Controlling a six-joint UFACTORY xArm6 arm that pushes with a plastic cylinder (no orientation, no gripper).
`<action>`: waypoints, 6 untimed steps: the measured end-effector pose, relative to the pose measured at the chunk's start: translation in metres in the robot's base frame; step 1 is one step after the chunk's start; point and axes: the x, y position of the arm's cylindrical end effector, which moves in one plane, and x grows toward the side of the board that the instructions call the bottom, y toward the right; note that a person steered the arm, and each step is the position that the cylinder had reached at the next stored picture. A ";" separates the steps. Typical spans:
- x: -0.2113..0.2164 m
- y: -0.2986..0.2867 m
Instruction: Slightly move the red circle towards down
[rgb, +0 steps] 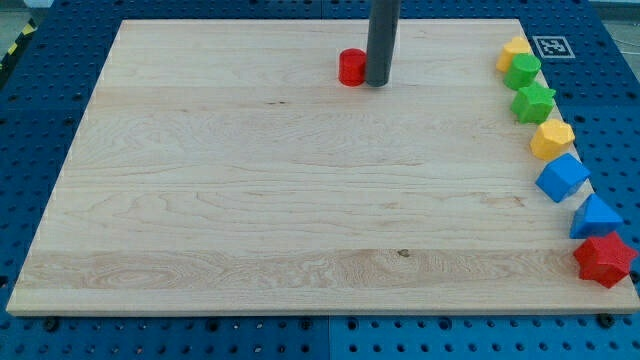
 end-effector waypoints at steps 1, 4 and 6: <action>-0.016 0.031; -0.023 -0.077; -0.010 -0.077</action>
